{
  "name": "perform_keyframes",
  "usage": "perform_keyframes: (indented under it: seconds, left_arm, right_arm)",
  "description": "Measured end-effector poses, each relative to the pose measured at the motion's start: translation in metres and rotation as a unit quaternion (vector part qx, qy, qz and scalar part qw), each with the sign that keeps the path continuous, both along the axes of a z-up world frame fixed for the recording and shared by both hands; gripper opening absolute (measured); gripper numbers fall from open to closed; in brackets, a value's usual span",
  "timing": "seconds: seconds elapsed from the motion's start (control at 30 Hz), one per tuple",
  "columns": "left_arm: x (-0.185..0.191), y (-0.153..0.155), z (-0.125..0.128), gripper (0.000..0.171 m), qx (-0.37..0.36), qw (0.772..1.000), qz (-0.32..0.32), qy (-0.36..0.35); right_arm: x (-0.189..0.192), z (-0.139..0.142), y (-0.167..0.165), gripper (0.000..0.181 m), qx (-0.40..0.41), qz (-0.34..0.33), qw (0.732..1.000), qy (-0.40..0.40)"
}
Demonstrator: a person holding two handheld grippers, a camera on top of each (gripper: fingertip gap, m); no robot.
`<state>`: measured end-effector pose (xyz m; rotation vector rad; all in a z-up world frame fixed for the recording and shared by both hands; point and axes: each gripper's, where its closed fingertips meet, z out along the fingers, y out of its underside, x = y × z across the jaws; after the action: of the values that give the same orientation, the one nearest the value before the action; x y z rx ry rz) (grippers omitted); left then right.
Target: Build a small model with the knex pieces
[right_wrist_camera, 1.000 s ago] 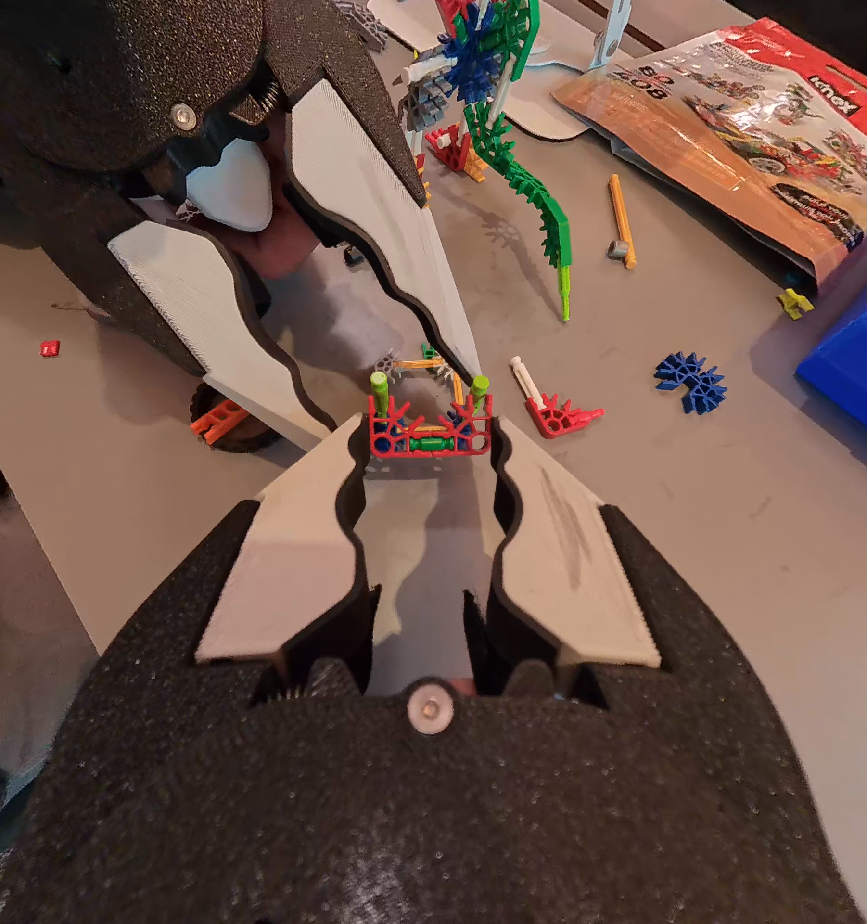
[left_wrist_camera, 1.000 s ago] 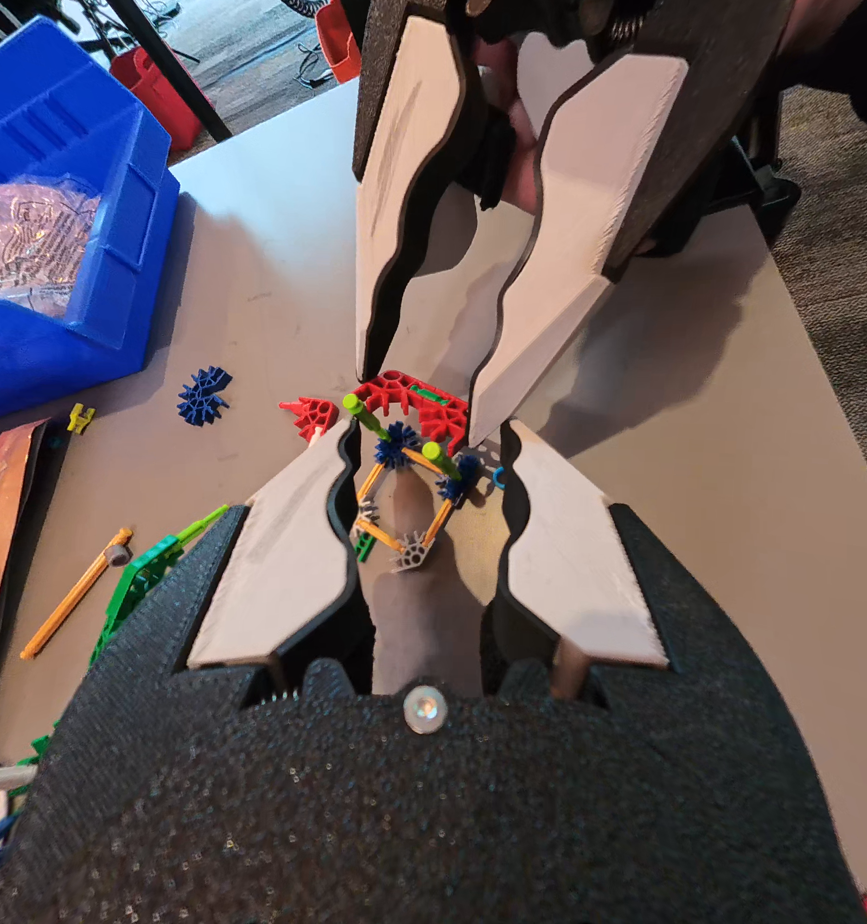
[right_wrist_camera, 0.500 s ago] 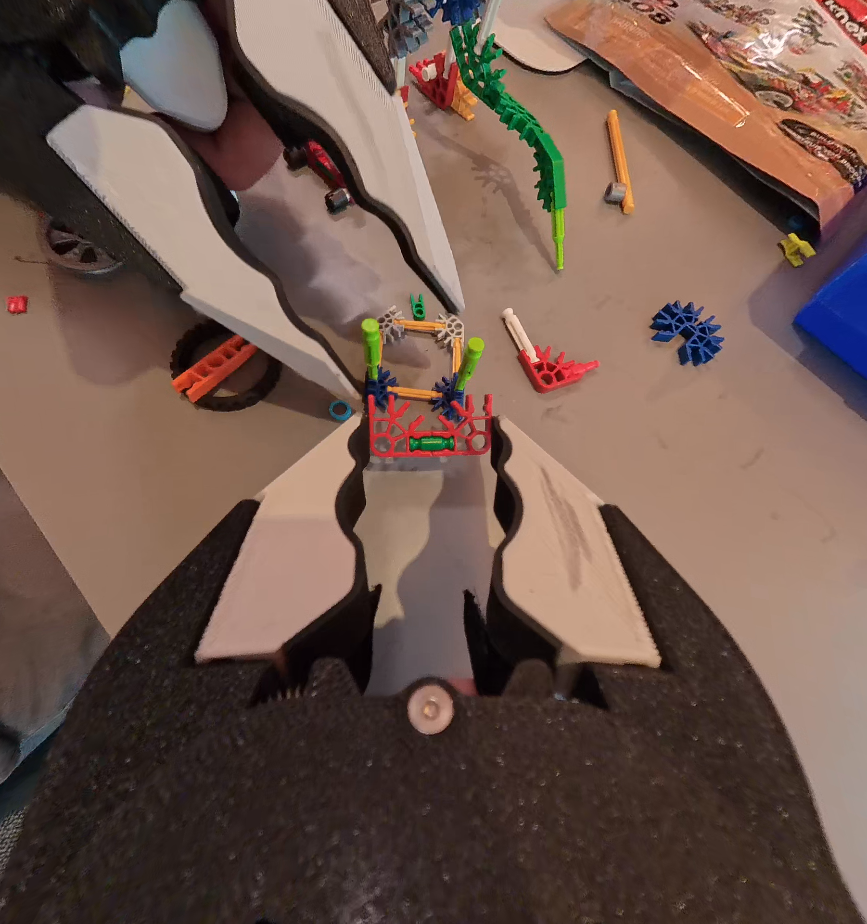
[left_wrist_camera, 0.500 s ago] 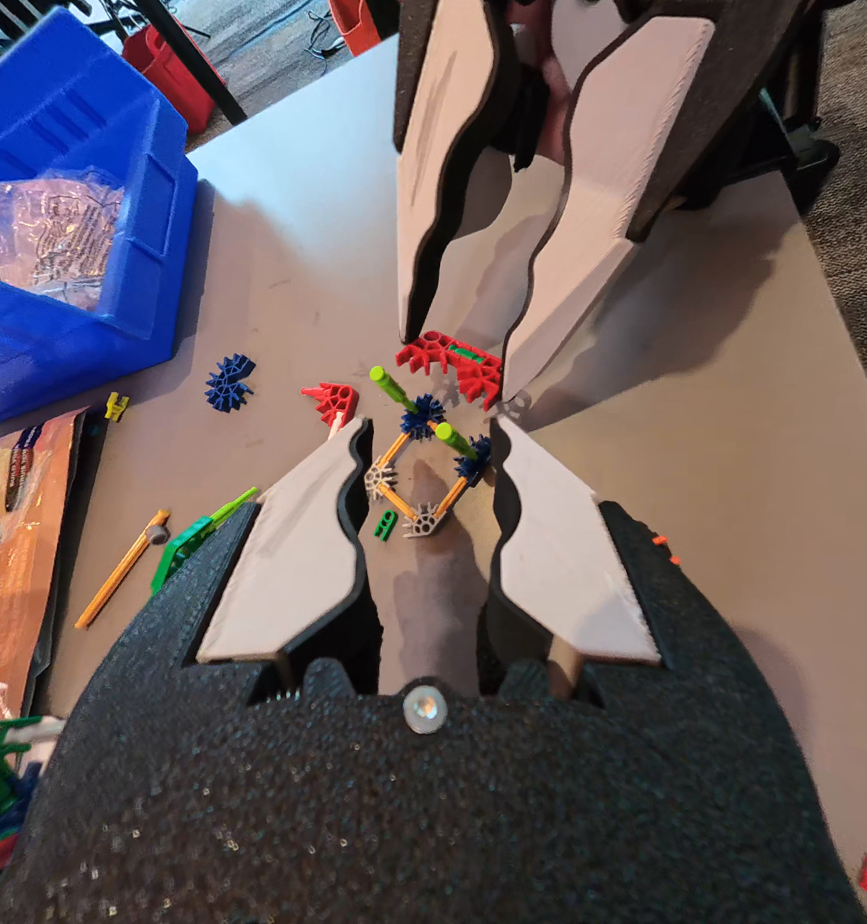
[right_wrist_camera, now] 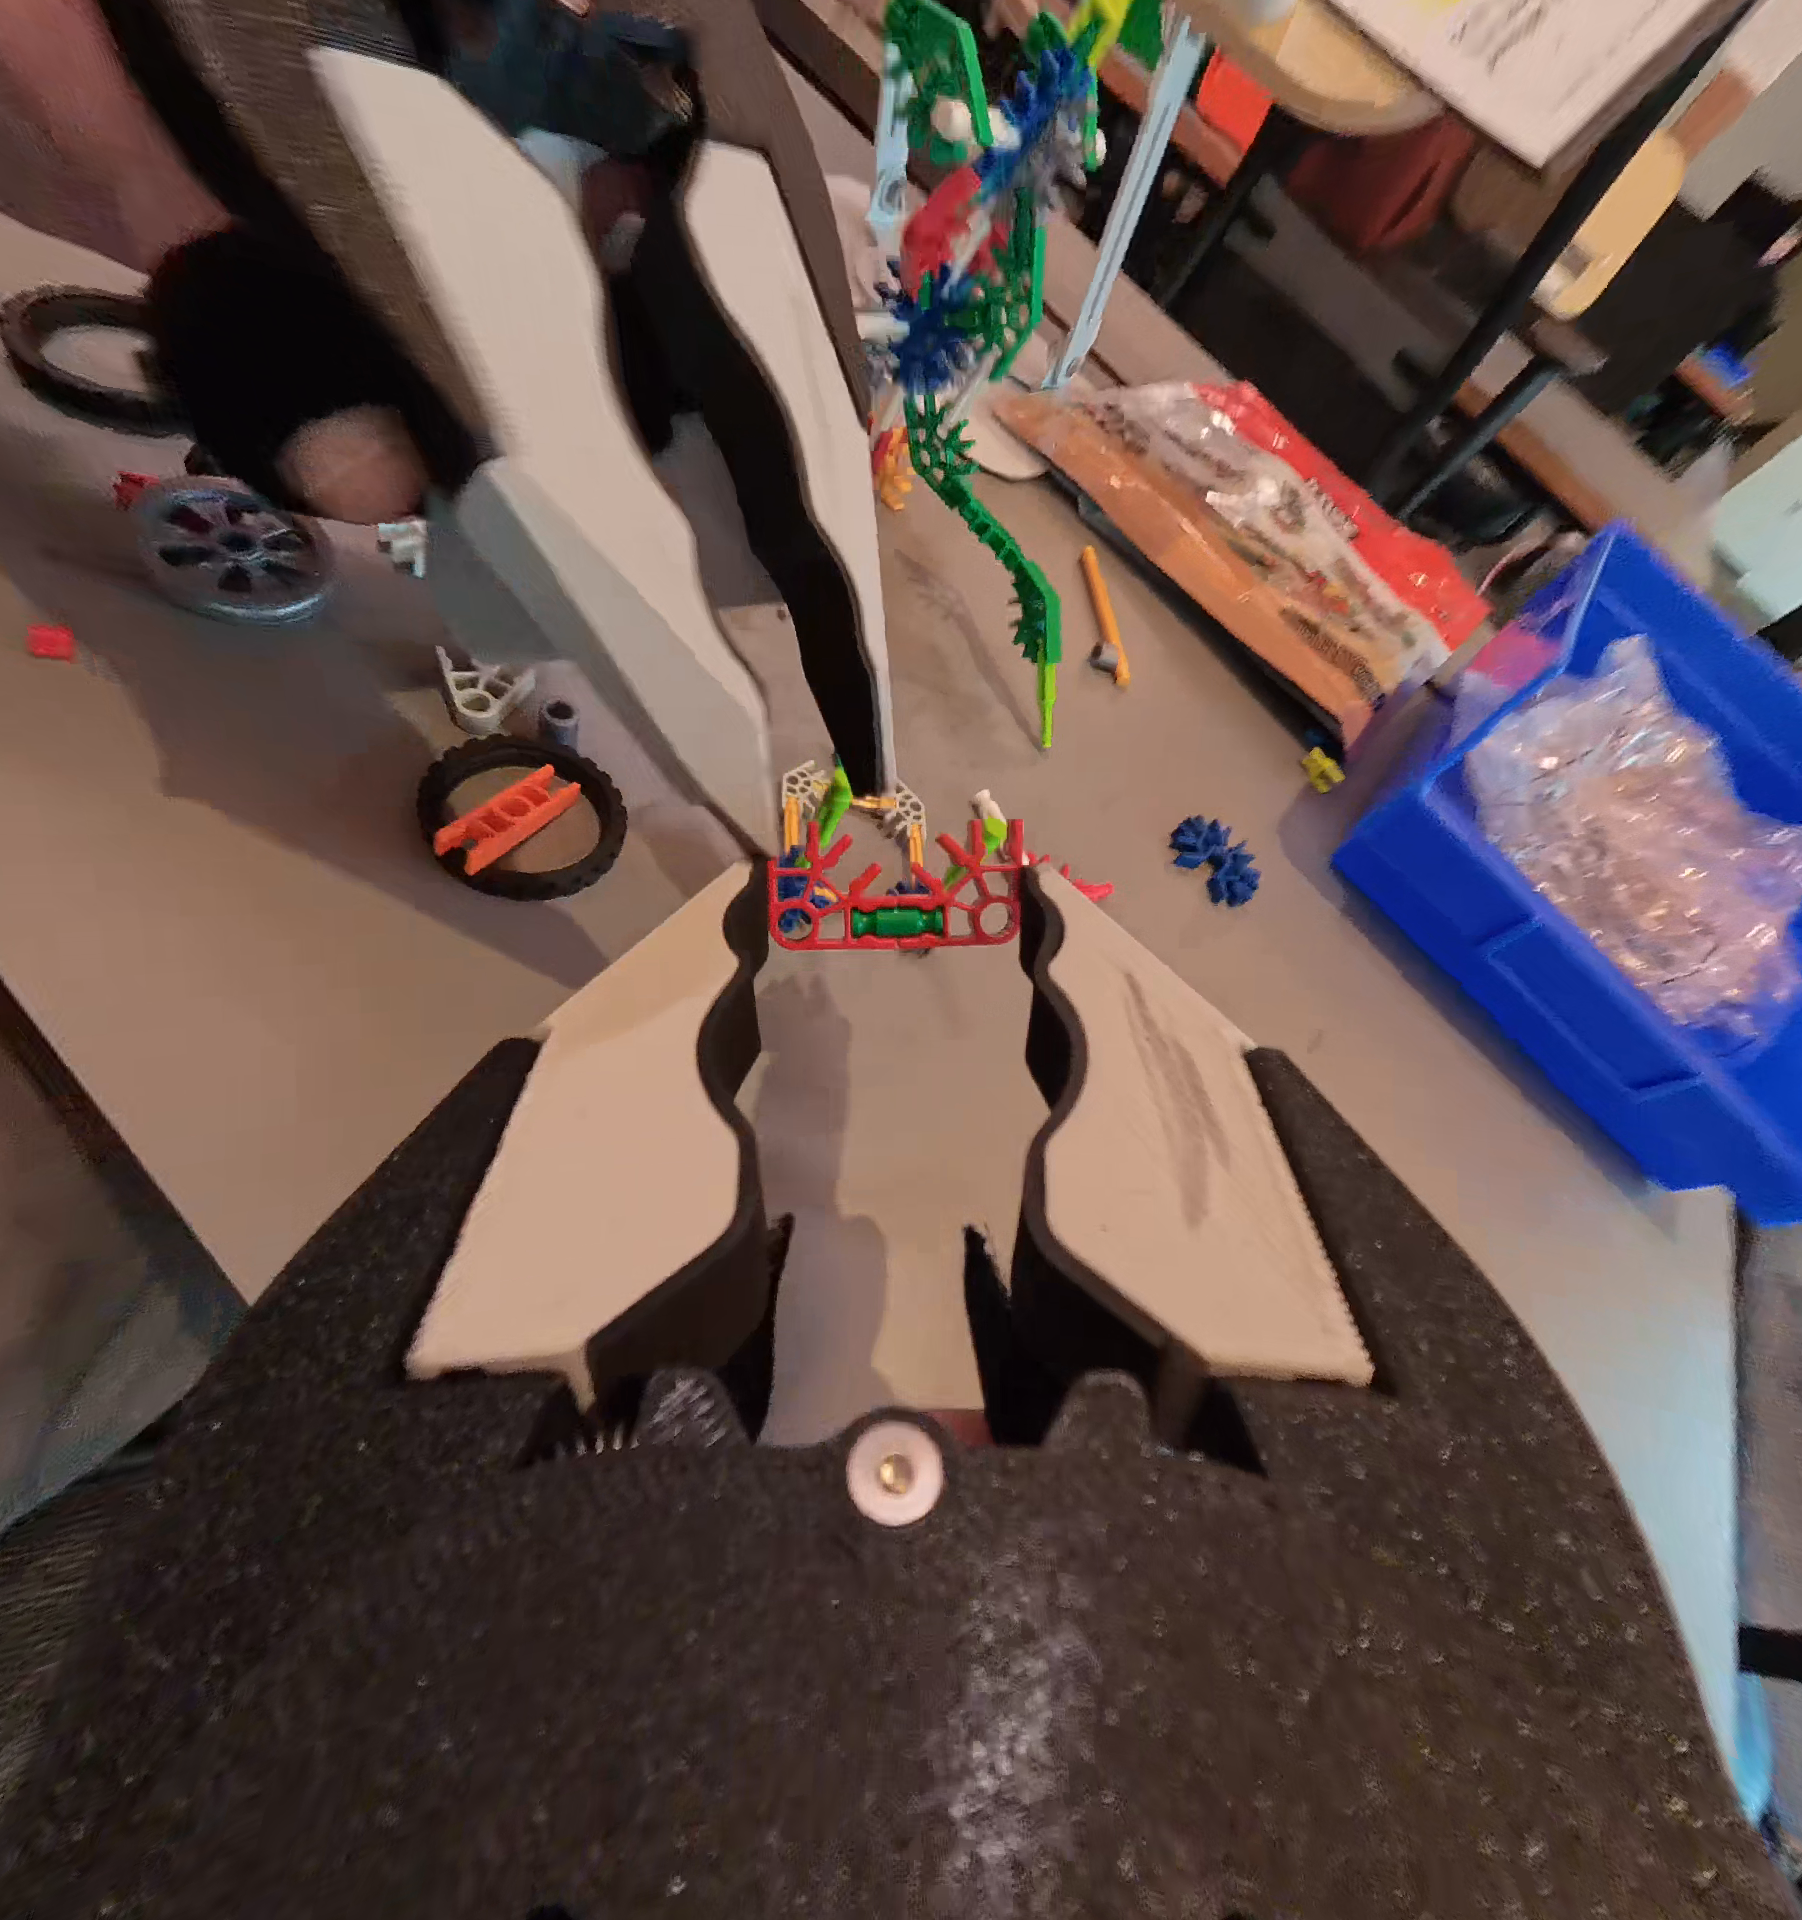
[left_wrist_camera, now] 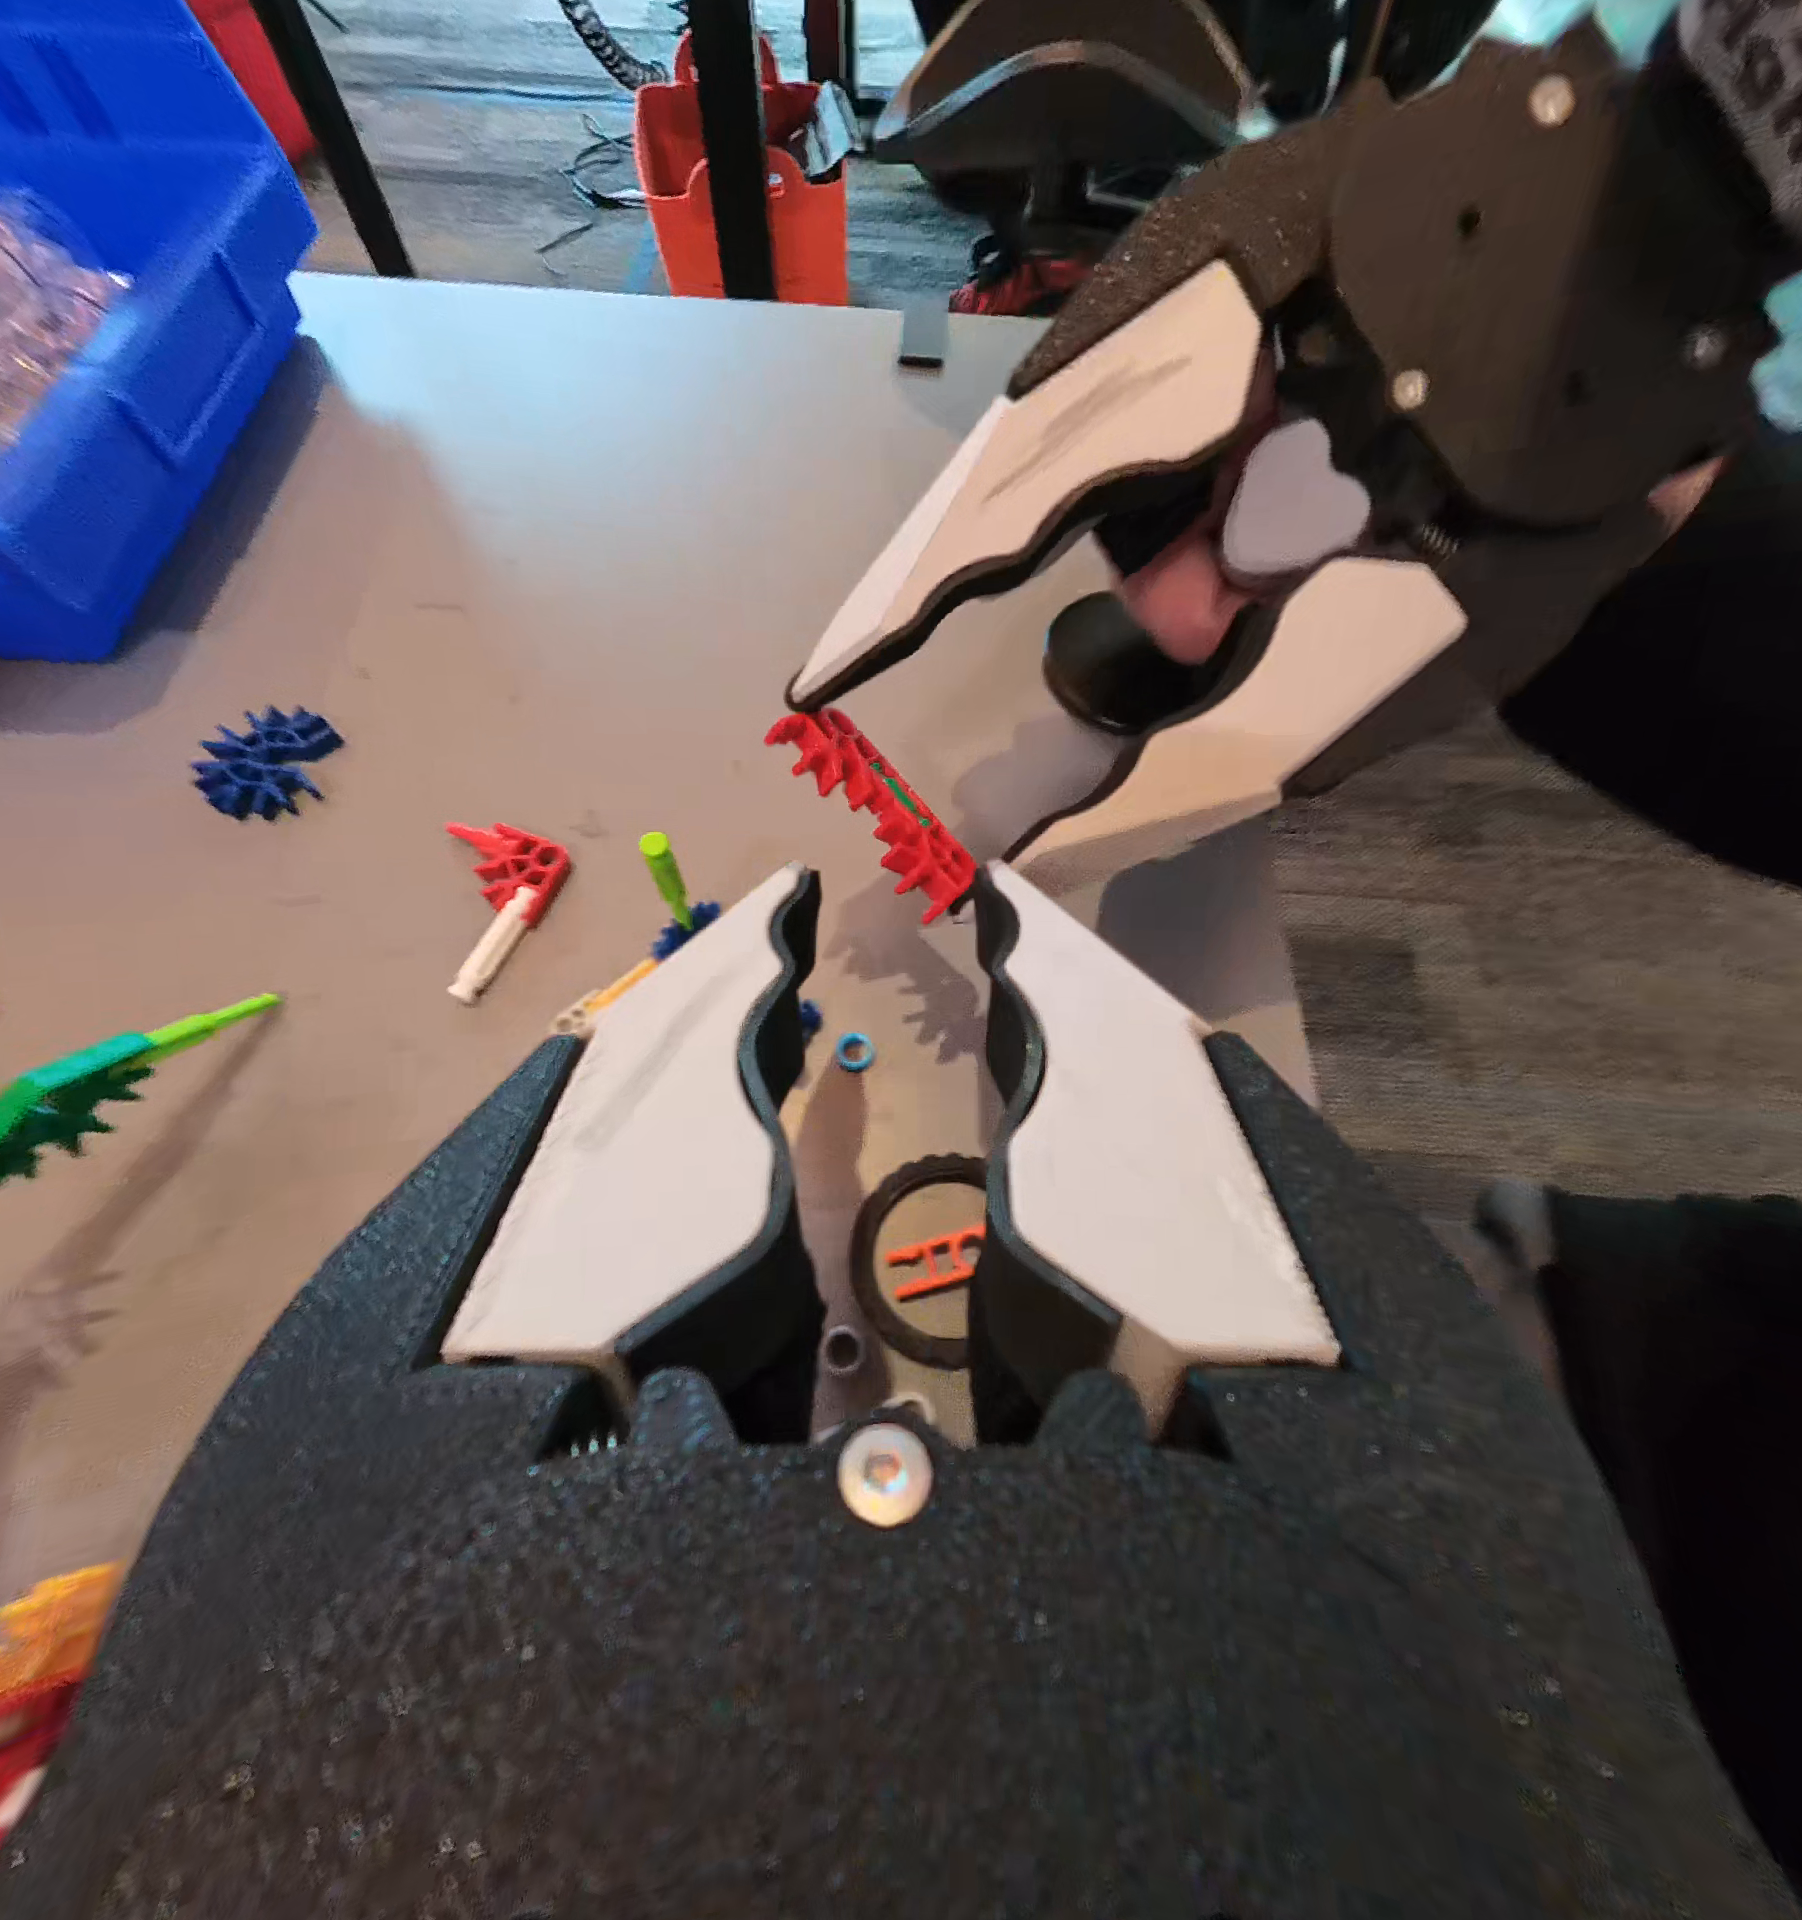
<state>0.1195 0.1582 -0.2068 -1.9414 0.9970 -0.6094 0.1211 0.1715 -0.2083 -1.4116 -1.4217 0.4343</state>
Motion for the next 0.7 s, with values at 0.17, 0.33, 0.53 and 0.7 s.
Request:
perform_keyframes:
  seconds: [0.17, 0.33, 0.53, 0.7]
  left_arm:
    - [0.004, -0.007, 0.0, 0.024, -0.066, 0.996, -0.014, -0.057]
    - [0.006, -0.01, 0.001, 0.018, -0.08, 0.994, -0.028, -0.069]
    - [0.002, -0.008, -0.011, 0.005, -0.054, 0.998, -0.034, -0.005]
    - [-0.002, -0.012, -0.017, 0.004, -0.002, 0.992, -0.07, 0.105]
  right_arm:
    - [-0.002, 0.008, -0.011, 0.047, 0.075, 0.008, 0.997, -0.009]
    - [-0.005, 0.012, -0.015, 0.047, 0.148, 0.007, 0.989, -0.024]
    - [-0.004, 0.005, -0.017, 0.047, 0.124, 0.027, 0.992, -0.027]
    - [0.006, 0.017, -0.012, 0.032, 0.021, 0.063, 0.998, 0.007]
